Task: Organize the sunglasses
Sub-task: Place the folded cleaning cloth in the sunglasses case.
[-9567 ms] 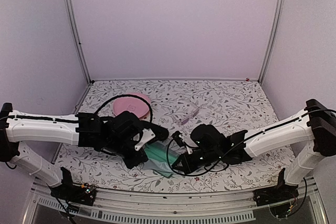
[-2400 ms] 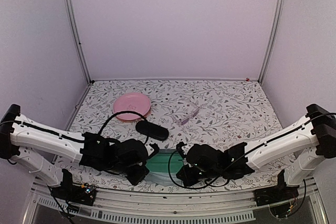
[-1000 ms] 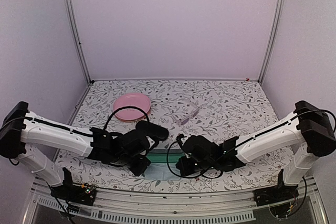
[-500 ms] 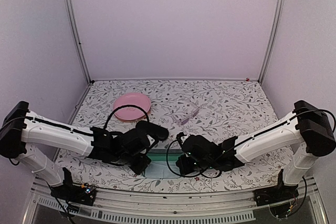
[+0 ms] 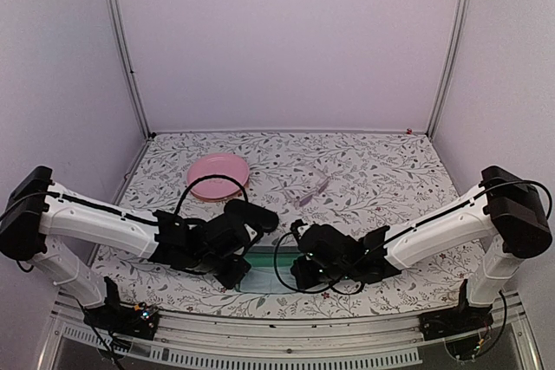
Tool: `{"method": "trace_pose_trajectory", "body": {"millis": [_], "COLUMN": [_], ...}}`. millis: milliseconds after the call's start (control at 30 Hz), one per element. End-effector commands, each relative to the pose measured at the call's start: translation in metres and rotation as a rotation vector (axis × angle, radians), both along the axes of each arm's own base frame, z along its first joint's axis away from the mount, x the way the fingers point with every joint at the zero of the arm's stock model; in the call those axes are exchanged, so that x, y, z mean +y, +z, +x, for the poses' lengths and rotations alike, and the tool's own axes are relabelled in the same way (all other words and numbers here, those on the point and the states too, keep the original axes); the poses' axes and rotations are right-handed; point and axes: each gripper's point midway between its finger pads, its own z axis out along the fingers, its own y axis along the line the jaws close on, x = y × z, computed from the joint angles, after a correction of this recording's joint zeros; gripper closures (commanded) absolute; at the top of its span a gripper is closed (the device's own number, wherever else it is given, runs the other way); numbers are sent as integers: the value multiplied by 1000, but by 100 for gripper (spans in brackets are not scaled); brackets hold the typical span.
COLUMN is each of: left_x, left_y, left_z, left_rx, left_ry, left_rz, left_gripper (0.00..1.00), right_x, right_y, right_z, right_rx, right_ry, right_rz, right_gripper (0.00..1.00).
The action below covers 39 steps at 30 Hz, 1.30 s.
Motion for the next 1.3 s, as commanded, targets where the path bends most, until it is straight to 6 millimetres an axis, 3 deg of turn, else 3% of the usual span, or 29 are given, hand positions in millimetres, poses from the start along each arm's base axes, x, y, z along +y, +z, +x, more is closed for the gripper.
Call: {"method": "trace_pose_trajectory", "body": {"millis": [0,1267], "left_x": [10,7], "left_y": [-2,-3], "left_z": [9,14], "left_rx": [-18,-39], "left_ry": [28,25], "left_rz": [46,54], "left_gripper": [100,100], "right_x": [-12,-8], "right_y": [-9,-11], "right_z": [8,11], "right_rx": [-23,-59], "right_ry": [-23,-4], "right_rz": [-72,-65], "right_gripper": [100,100]}}
